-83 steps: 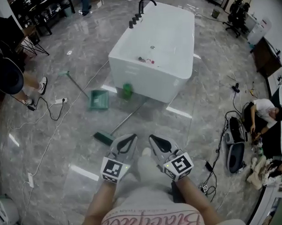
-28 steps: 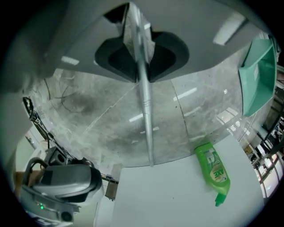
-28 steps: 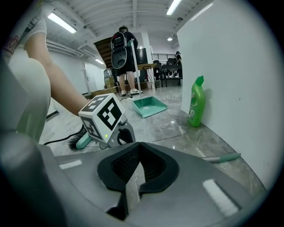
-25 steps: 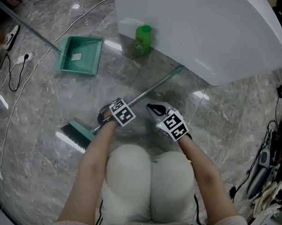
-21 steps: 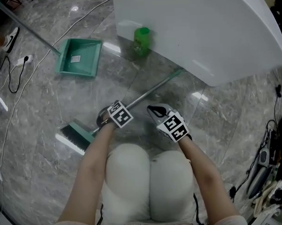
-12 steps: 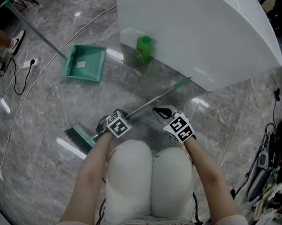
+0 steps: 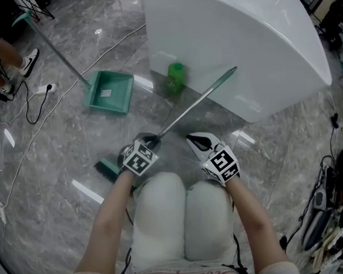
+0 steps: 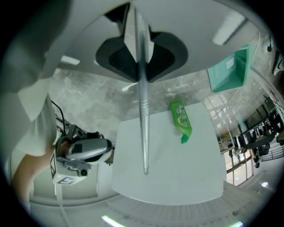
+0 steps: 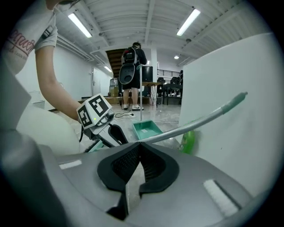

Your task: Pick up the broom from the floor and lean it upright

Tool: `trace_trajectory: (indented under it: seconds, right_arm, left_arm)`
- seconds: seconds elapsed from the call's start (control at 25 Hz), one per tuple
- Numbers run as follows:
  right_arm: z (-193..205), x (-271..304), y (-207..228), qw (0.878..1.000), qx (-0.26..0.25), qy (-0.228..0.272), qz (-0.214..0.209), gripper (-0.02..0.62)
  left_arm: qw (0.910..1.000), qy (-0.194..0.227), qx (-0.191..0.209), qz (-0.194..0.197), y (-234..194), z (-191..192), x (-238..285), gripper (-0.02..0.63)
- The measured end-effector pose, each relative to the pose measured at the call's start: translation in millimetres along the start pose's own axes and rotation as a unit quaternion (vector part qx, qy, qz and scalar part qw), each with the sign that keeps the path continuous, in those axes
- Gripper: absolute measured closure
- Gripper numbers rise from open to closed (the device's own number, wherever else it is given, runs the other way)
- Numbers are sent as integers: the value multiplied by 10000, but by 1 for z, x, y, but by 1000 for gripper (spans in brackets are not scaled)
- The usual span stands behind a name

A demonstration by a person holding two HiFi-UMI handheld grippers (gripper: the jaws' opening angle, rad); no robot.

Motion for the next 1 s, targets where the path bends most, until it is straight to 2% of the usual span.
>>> trace_trajectory:
  seconds: [0.2, 0.36, 0.48, 0.72, 0.84, 1.0]
  right_arm:
    - [-34, -10, 14, 9989, -66, 342, 307, 593]
    - [-54, -25, 22, 9969, -66, 597, 513, 594]
    - [-56, -37, 30, 9953, -50, 666, 696, 594]
    - [-56, -64, 64, 9876, 285, 927, 1237, 594]
    - [-51, -77, 80, 9804, 606, 1083, 1531, 594]
    - [-40, -90, 91, 9736, 856, 1188, 1753, 594]
  left_arm:
    - [9967, 783, 107, -188, -5, -68, -25, 522]
    - [9879, 1520, 126, -292, 1, -120, -44, 523]
    - [9816, 1888, 138, -259, 7, -155, -49, 523]
    - [9721, 2332, -71, -255, 7, -223, -42, 523]
    - [9710, 2361, -214, -308, 1, -251, -29, 523]
    - [9711, 2358, -179, -321, 2, -280, -6, 526]
Point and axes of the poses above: the fingertips, and each gripper's own axes: x forward along the fingers, y to its right, z out of its underside, the point moved 1 cm from there along -x, backward along the fingers, and after that the axes turned 11 degrees about -y, right-handed, at the moved point
